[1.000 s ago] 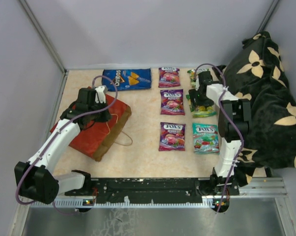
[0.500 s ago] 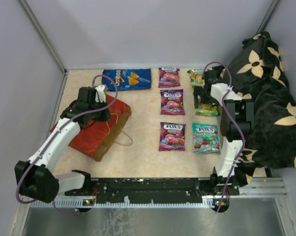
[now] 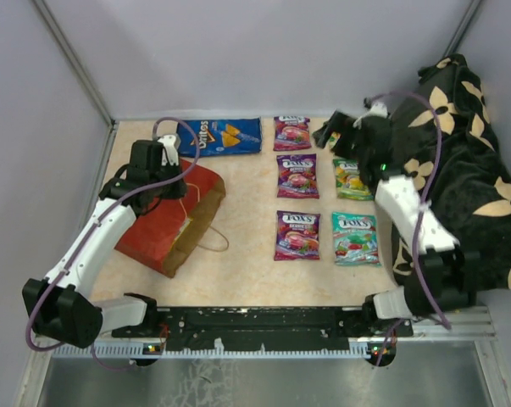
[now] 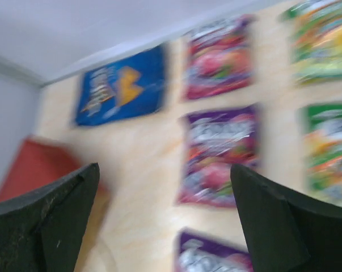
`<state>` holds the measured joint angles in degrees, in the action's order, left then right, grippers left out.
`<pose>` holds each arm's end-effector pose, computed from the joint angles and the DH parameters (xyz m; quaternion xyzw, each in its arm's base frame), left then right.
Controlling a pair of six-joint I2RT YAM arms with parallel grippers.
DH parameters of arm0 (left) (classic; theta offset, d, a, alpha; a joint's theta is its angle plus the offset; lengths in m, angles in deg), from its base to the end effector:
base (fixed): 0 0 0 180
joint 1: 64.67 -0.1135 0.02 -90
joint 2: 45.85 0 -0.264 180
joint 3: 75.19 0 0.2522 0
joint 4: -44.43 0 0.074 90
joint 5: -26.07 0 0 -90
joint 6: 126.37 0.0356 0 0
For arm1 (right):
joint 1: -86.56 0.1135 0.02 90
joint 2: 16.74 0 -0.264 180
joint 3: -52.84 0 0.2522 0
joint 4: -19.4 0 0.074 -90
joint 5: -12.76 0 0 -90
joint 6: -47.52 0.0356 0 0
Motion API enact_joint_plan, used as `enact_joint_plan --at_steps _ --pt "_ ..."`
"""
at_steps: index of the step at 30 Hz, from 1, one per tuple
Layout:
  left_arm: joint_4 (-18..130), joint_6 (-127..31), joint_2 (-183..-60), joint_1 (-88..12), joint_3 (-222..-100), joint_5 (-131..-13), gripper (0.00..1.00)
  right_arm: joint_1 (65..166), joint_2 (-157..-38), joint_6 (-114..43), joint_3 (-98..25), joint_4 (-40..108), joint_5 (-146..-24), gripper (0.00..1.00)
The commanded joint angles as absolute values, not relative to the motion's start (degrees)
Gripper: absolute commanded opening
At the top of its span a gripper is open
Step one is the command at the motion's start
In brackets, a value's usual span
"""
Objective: Take the snacks out of the paper bag
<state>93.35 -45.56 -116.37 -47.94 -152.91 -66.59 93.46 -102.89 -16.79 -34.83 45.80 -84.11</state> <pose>0.2523 -0.0776 0.3211 0.0695 0.9097 -0.1123 0.3937 0.3505 0.0467 0.3376 0.1055 0.8353 0.1992 0.5015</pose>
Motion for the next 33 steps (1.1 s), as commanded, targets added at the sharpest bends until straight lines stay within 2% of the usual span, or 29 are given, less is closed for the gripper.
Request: enact_joint_plan --at_steps 1,3,8,13,17,23,33 --pt "94.1 -46.5 -116.0 -47.7 -155.4 -62.4 0.01 110.7 -90.2 10.3 -12.1 16.2 -82.3 0.99" --pt "94.1 -46.9 -115.9 -47.7 -155.5 -61.8 0.01 120.6 -89.0 13.7 -7.9 13.7 -73.0 0.97" --pt "95.0 -46.8 -115.4 -47.7 -156.3 -59.6 0.01 134.5 -95.8 24.8 -0.2 -2.2 -64.2 0.77" --pt "95.1 -46.5 -114.5 -47.7 -156.6 -58.5 0.01 139.2 -111.6 29.8 -7.2 -8.3 -68.4 0.71" --pt "95.8 -46.7 -114.5 -47.7 -156.7 -60.0 0.01 140.4 -125.9 31.4 -17.7 -11.1 -77.0 0.6" --pt "96.1 -46.6 -113.6 -47.7 -155.4 -60.6 0.01 142.1 -138.2 29.6 -31.8 -4.6 -79.7 0.59" --pt "94.9 -47.1 -112.5 -47.7 -152.9 -65.0 0.01 142.8 -143.4 24.3 -41.3 12.5 -76.7 0.58"
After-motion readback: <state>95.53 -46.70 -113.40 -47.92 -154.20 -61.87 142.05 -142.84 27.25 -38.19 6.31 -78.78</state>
